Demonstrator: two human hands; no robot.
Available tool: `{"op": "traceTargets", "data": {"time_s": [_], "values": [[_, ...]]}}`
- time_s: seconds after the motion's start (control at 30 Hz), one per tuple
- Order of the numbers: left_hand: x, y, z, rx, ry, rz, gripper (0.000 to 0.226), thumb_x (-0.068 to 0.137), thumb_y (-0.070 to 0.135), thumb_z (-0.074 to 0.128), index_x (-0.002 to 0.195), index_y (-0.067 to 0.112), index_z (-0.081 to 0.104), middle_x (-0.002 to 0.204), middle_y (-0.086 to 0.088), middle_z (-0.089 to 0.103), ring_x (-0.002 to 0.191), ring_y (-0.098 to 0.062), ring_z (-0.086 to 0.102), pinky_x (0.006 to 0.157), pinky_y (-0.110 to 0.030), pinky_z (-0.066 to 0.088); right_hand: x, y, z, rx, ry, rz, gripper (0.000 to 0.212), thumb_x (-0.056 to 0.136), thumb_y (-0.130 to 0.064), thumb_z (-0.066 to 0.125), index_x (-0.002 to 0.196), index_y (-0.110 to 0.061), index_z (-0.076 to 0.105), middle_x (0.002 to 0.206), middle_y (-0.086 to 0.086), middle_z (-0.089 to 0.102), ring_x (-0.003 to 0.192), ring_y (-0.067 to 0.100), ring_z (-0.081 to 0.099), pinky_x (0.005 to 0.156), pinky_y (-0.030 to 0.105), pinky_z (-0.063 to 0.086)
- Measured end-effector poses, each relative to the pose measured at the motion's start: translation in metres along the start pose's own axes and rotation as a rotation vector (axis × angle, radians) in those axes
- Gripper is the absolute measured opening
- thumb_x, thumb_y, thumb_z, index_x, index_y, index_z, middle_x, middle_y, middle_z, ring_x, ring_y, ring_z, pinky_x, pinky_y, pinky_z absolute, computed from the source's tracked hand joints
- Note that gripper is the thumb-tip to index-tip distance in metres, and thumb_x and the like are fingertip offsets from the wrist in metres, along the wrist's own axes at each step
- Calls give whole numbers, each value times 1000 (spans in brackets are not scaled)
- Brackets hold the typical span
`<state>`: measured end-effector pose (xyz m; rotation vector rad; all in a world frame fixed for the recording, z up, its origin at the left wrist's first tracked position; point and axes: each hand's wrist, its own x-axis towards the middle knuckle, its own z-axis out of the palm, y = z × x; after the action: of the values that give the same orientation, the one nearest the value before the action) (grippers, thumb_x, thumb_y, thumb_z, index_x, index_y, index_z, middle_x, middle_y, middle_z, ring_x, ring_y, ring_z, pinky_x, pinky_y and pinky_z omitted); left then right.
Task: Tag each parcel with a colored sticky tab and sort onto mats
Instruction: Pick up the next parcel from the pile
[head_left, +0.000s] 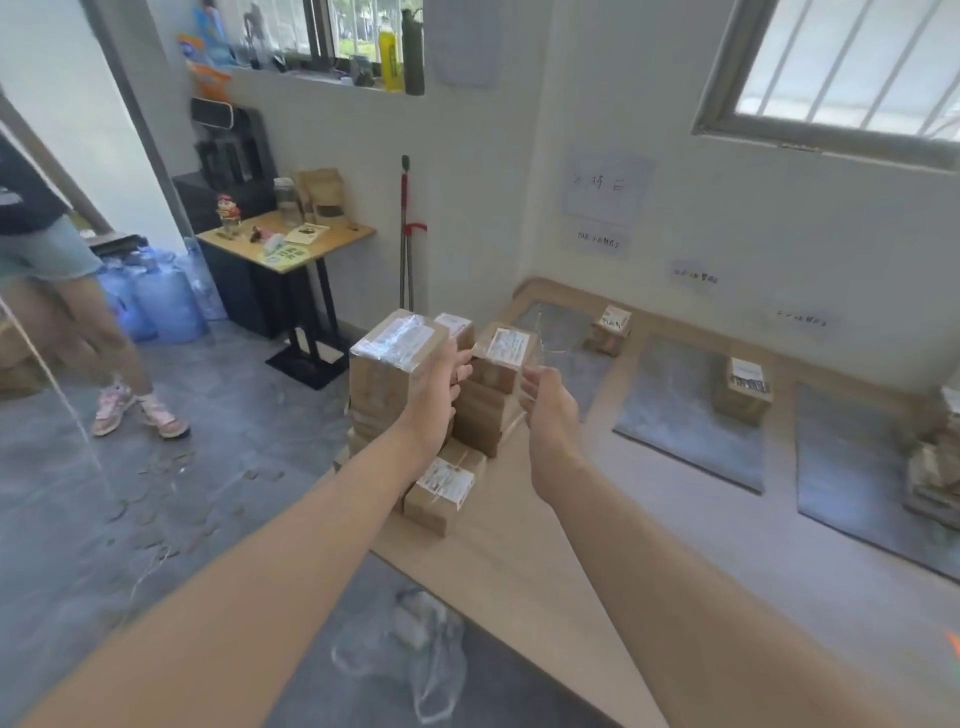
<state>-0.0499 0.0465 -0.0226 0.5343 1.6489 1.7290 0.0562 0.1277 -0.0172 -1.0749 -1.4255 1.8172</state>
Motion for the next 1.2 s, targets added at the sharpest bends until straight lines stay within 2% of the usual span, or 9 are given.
{"op": "traceTargets", "data": {"time_s": [0.1, 0.23, 0.33, 0.47, 0.6, 0.8, 0.93, 1.07, 1.2], "values": [[15, -14, 3, 23, -2, -11, 78, 87, 76, 36, 146, 26, 48, 149, 3, 51, 142, -17, 39, 121, -42, 23, 21, 15, -1, -6, 4, 51, 25, 98, -36, 48, 98, -21, 68, 117, 4, 68, 114, 21, 60, 87, 31, 42], [39, -37, 3, 42, 46, -53, 95, 74, 81, 38, 147, 20, 48, 144, 2, 55, 140, -15, 42, 122, -39, 25, 53, 32, -2, -4, -5, 99, 27, 99, -36, 47, 110, -23, 68, 122, -2, 66, 118, 17, 58, 92, 31, 40], [58, -62, 3, 76, 85, -123, 81, 88, 74, 31, 146, 20, 49, 146, -3, 53, 143, -20, 39, 123, -41, 24, 76, 49, -2, -12, -35, 134, 27, 100, -35, 47, 113, -23, 67, 115, -5, 65, 115, 17, 57, 87, 29, 40], [84, -94, 4, 129, 89, -196, 63, 105, 55, 22, 149, 17, 45, 154, -7, 45, 147, -21, 34, 121, -35, 20, 101, 77, -5, -28, -30, 183, 40, 94, -42, 49, 123, -22, 67, 122, -6, 66, 120, 17, 57, 102, 33, 41], [103, -115, 1, 151, 130, -215, 61, 107, 52, 22, 149, 14, 45, 151, -2, 48, 143, -18, 39, 111, -27, 26, 115, 101, -1, -74, -56, 210, 56, 79, -52, 45, 121, -24, 70, 121, -7, 68, 119, 13, 59, 100, 31, 43], [120, -149, -14, 199, 111, -311, 61, 104, 59, 19, 148, 24, 46, 155, -4, 42, 137, -15, 41, 101, -29, 28, 127, 150, 6, -106, -49, 306, 39, 104, -35, 43, 119, -6, 64, 132, 14, 59, 122, 21, 54, 79, 20, 40], [133, -172, -23, 245, 68, -379, 61, 105, 56, 19, 149, 22, 44, 150, 0, 45, 117, -8, 52, 89, -22, 38, 132, 174, 15, -100, -18, 369, 41, 105, -36, 41, 124, -9, 65, 135, 10, 58, 121, 13, 52, 87, 24, 44], [142, -186, -27, 317, 10, -427, 57, 107, 51, 18, 145, 20, 46, 104, 11, 57, 88, 2, 55, 57, -6, 45, 137, 192, 22, -62, 16, 426, 37, 106, -41, 38, 118, -20, 65, 115, -19, 59, 106, -8, 49, 91, 35, 39], [154, -202, -35, 361, -53, -434, 58, 107, 53, 20, 143, 19, 50, 114, 8, 62, 95, 1, 59, 64, -8, 45, 141, 202, 30, -59, 50, 495, 26, 107, -41, 35, 94, -35, 56, 86, -22, 52, 78, -11, 47, 79, 25, 36]]}}
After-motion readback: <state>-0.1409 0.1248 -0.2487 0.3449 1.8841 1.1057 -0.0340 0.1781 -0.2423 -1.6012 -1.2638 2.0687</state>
